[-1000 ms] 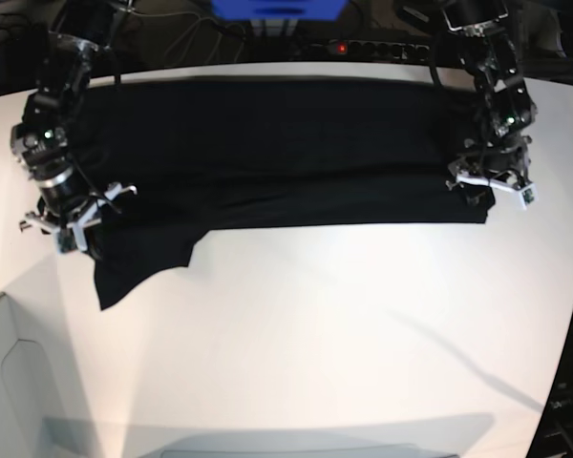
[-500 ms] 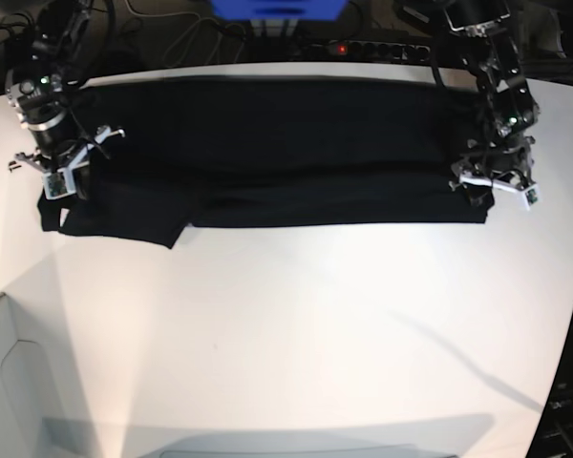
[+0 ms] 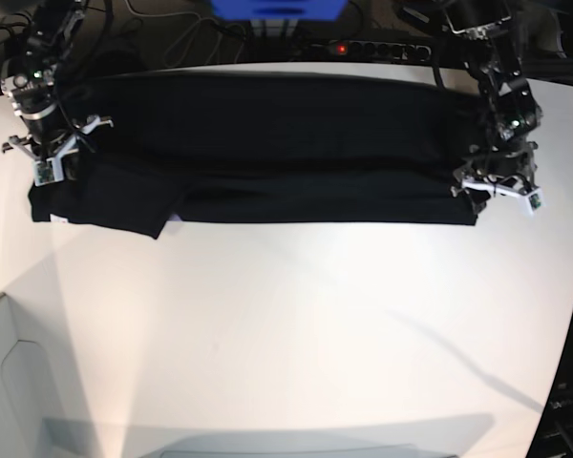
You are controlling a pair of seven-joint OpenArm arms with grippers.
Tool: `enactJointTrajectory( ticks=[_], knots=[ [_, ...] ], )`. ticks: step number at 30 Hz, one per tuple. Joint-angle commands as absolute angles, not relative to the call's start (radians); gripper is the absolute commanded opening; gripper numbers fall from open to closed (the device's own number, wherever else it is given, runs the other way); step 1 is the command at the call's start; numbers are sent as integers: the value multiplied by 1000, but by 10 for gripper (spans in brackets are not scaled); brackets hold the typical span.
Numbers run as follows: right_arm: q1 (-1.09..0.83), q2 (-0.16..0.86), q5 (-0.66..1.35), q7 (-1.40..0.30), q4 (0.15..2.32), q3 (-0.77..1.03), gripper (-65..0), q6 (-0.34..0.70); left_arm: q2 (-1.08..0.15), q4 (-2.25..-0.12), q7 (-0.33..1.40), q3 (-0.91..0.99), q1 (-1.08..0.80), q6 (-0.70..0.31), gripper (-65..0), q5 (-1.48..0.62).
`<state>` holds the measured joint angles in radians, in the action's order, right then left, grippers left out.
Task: Fold the T-shirt properly
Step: 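Grasp the protruding sleeve with the right gripper and tuck it in, then pinch the shirt's side edges with both grippers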
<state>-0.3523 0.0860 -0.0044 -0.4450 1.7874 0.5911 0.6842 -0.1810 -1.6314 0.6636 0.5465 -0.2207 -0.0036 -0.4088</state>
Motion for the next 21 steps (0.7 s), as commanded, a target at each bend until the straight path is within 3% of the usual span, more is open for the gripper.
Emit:
enactJointTrajectory(
  ticks=[1, 4, 7, 12, 21],
  knots=[
    [-354, 101, 1, -423, 1796, 598, -533, 698, -197, -1664, 641, 570, -211, -7, -250, -407],
    [-354, 105, 1, -423, 1790, 602, -419, 698, -197, -1698, 641, 588, -211, -7, -250, -407],
    [-349, 97, 5, -414, 1799, 668, -354, 698, -197, -1727, 641, 611, -216, -7, -250, -407],
    [-314, 82, 7, -414, 1833, 708, -345, 698, -197, -1716, 642, 625, -211, -7, -250, -407],
    [-229, 81, 1, -423, 1773, 605, -344, 698, -188, -1646, 642, 596, -191, -7, -250, -409]
  ],
)
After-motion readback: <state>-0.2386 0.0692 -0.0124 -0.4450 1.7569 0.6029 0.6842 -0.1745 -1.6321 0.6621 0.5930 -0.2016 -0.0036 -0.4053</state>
